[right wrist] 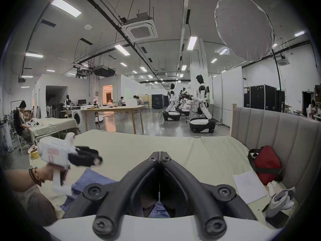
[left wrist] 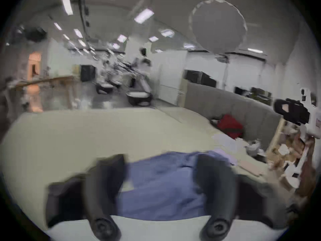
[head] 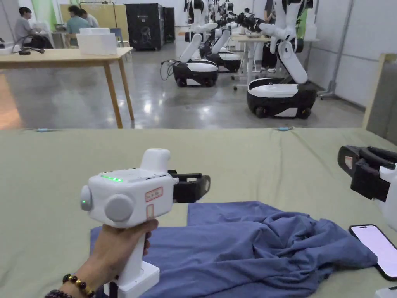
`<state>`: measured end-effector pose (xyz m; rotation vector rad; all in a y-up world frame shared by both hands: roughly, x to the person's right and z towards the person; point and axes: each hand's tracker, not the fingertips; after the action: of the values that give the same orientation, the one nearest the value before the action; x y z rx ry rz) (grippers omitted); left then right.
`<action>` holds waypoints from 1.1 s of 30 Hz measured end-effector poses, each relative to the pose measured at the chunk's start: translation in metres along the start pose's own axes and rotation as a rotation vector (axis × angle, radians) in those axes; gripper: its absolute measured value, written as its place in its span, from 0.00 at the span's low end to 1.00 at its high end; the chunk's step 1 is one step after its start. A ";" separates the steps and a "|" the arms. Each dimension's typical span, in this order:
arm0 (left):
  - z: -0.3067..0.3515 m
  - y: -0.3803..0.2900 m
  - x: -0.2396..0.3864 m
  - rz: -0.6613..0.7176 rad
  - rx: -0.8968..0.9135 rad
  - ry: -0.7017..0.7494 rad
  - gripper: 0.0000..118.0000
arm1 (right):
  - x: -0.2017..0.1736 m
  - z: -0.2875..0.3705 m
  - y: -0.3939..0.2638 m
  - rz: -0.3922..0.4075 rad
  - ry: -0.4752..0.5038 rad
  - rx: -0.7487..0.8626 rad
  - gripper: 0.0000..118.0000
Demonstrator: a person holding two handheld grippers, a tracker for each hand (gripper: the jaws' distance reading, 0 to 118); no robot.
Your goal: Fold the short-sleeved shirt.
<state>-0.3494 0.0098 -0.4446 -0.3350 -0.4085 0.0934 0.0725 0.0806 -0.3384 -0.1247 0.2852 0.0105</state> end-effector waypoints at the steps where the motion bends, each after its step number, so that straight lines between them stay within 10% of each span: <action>1: 0.015 -0.001 -0.019 0.020 -0.026 0.099 0.00 | -0.004 0.000 -0.001 -0.001 0.005 0.001 0.01; 12: 0.018 -0.037 -0.135 0.070 -0.360 0.348 0.05 | -0.045 -0.023 -0.008 0.031 0.038 -0.047 0.01; 15: -0.017 -0.052 -0.142 -0.004 -0.469 0.353 1.00 | -0.046 -0.029 -0.012 0.020 0.038 -0.073 0.01; 27: -0.078 -0.114 -0.162 0.022 -0.606 0.343 0.95 | -0.034 -0.045 -0.033 0.005 0.006 -0.157 0.01; 29: -0.067 -0.111 -0.157 0.045 -0.597 0.323 0.66 | -0.033 -0.046 -0.035 0.007 0.002 -0.161 0.01; 31: -0.059 -0.105 -0.146 0.014 -0.539 0.280 0.02 | -0.033 -0.047 -0.035 0.008 0.004 -0.163 0.01; 33: -0.053 -0.103 -0.140 0.031 -0.517 0.208 0.02 | -0.030 -0.049 -0.037 0.003 0.009 -0.170 0.01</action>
<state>-0.4538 -0.1249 -0.5085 -0.8535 -0.2153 -0.0191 0.0307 0.0380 -0.3716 -0.2933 0.2935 0.0375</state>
